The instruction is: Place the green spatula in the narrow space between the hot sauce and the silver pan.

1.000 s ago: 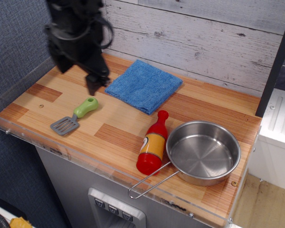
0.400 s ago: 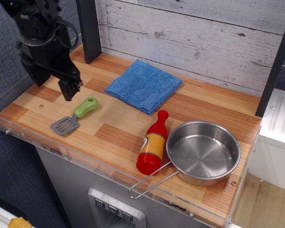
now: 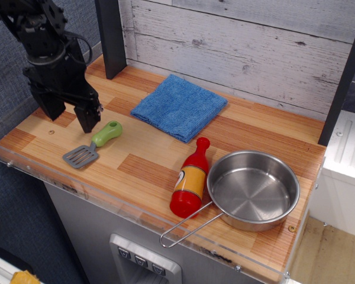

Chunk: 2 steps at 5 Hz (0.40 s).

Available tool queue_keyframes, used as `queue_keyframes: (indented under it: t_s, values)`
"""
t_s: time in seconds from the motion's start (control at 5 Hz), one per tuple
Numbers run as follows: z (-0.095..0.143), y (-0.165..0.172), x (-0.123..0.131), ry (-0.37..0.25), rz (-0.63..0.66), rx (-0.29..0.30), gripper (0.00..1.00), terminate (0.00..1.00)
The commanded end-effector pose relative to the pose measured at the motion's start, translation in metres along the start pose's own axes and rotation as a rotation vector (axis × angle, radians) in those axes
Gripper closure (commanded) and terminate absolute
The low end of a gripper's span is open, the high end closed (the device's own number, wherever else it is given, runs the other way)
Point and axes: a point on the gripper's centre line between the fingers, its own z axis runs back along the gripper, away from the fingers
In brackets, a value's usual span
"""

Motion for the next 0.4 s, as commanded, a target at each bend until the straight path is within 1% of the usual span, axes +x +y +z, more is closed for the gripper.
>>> queue_keyframes:
  t_s: [0.0,0.2]
  values:
    - [-0.0092,-0.0108,0.002,-0.008,-0.013,-0.023,0.0,0.0]
    - [-0.0189,-0.0207,-0.0011,0.01,-0.029,-0.033,0.0,0.0]
